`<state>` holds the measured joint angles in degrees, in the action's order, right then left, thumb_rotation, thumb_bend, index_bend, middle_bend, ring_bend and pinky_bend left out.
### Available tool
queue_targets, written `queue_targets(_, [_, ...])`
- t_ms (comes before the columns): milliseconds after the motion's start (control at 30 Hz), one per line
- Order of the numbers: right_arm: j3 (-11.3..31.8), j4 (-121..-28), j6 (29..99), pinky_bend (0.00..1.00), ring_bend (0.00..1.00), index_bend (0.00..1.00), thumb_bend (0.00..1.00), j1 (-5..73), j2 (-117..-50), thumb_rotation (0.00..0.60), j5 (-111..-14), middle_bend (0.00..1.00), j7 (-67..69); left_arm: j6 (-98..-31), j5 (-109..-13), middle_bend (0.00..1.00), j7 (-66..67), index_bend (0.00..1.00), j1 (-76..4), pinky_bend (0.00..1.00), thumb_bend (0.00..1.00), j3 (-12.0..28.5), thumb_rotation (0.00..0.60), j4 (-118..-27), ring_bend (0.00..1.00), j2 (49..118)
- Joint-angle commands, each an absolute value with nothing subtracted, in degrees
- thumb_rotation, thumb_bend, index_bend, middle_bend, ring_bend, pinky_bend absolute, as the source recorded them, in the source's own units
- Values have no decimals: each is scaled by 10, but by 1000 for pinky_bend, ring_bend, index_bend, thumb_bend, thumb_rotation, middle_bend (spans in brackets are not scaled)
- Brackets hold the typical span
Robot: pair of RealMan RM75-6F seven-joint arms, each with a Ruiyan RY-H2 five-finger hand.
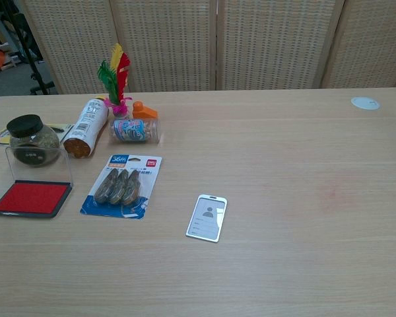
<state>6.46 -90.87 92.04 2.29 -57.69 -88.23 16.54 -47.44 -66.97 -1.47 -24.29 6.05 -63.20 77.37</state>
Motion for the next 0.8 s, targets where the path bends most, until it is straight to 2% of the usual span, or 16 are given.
queue_targets(33, [65, -908, 921, 0, 0, 0, 0, 23, -576, 600, -882, 0, 168, -476, -682, 1000, -25, 591, -250, 895, 399, 68, 600, -706, 989, 727])
queue_targets(200, [66, -907, 919, 0, 0, 0, 0, 23, -574, 600, -879, 0, 177, -458, -670, 1000, 25, 591, -283, 895, 400, 87, 600, -854, 990, 644])
queue_targets(300, [66, -905, 918, 0, 0, 0, 0, 23, -573, 600, -878, 0, 182, -426, -600, 1000, 74, 592, -308, 895, 401, 91, 600, -902, 989, 621])
queue_targets(533, [66, -902, 908, 0, 0, 0, 0, 27, -573, 600, -875, 0, 188, -429, -482, 1000, 181, 592, -359, 895, 402, 69, 600, -926, 989, 638])
queue_targets(800, [69, -899, 910, 0, 0, 0, 0, 24, -570, 600, -870, 0, 205, -447, -420, 1000, 230, 593, -382, 895, 405, 44, 600, -921, 989, 665])
